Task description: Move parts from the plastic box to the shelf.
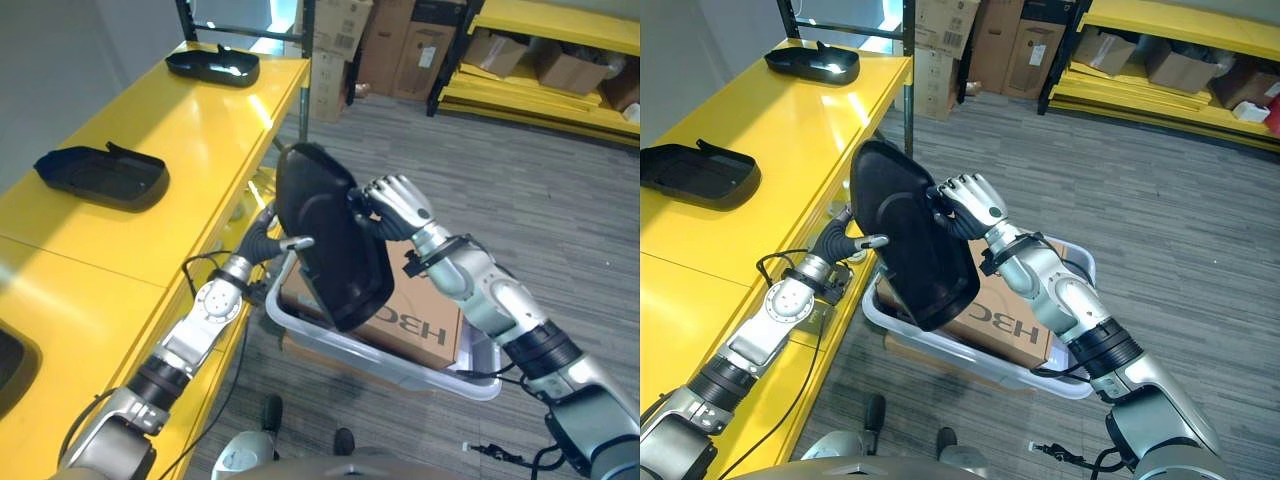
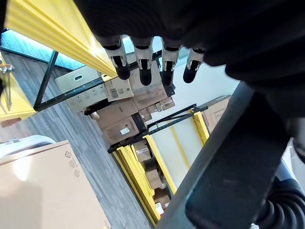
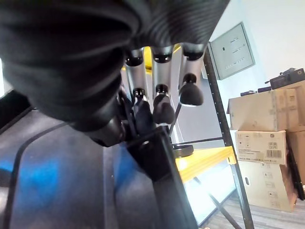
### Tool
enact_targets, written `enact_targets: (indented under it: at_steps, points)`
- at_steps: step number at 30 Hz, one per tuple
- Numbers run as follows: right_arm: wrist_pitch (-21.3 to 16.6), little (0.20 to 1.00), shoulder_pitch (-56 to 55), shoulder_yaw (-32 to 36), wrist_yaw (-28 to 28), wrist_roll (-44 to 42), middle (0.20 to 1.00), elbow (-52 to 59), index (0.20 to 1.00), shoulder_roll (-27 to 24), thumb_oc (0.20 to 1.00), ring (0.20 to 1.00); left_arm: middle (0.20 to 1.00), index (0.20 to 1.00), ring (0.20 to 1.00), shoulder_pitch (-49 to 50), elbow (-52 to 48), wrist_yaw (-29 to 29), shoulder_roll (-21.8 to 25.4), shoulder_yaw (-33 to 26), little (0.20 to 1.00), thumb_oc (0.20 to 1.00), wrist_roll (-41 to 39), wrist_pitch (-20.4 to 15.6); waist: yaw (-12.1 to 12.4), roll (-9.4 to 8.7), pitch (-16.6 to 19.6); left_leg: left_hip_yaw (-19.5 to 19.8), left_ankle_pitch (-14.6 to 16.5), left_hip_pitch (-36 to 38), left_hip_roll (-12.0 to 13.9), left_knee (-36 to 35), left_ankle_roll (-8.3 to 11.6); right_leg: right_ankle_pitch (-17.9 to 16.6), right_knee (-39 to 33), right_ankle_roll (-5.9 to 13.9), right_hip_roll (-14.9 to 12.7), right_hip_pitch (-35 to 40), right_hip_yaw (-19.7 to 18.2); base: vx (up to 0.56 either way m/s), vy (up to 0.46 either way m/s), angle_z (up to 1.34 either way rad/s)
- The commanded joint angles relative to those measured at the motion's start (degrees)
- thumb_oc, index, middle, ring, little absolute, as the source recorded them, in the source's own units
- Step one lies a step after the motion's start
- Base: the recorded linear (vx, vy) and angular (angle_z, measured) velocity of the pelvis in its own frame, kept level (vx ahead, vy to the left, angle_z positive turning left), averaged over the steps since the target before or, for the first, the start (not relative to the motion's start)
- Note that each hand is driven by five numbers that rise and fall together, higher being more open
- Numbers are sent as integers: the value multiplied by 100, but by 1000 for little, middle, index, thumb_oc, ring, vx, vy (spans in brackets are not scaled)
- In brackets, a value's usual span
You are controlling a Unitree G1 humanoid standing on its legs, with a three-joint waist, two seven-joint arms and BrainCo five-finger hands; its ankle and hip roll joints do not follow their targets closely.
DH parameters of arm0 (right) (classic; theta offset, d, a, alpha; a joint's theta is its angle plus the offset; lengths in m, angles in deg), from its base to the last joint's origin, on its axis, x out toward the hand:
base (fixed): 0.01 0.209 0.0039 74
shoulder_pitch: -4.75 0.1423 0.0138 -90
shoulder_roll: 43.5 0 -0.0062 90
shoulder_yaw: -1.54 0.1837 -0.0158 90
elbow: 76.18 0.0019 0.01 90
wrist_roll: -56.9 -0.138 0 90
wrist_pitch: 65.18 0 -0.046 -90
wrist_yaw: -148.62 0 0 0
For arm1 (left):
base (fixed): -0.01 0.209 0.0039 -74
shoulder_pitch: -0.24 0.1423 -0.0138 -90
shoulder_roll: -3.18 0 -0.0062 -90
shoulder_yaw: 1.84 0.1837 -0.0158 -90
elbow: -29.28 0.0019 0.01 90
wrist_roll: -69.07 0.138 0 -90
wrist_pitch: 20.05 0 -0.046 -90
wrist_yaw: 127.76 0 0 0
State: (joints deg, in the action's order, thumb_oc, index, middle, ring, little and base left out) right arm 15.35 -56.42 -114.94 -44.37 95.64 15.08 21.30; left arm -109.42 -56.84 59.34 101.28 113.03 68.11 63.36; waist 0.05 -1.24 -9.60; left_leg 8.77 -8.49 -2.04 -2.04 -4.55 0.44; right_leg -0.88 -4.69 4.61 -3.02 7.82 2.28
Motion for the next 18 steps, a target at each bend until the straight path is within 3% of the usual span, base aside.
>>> enact_targets:
  at_steps: [1,6,8,12,18]
  points:
    - [-206,200,524,-21,-126,19,200,352,200,264,200,200,1000,1000,1000,-392,193,64,-286,136,1000,1000,-84,-228,104,-210,672,53,707,18,326,80,131,287,207,315,-411,-344,77,0,0,0]
    - [-188,200,487,55,-146,-76,200,421,200,415,200,200,1000,1000,1000,-345,240,113,-386,80,1000,1000,-374,-226,99,-211,697,46,738,39,322,73,124,309,202,308,-413,-324,72,0,0,0]
    - [-96,200,347,263,-241,-204,200,436,200,458,200,200,1000,1000,1000,-87,158,86,-469,-133,1000,1000,-1287,-298,98,-201,695,26,741,49,323,75,121,305,204,305,-417,-323,68,0,0,0]
    - [64,200,208,521,-403,-194,200,248,200,516,200,200,1000,1000,1000,236,-263,-49,-470,-331,1000,1000,-2126,-346,123,-190,696,32,747,57,322,76,110,299,203,300,-419,-316,57,9,9,-6]
    - [227,200,201,654,-506,-57,200,-13,200,719,200,200,1000,1000,1000,366,-763,-226,-390,-285,1000,1000,-2397,-293,164,-178,709,68,745,59,304,71,101,312,202,288,-408,-302,69,0,0,0]
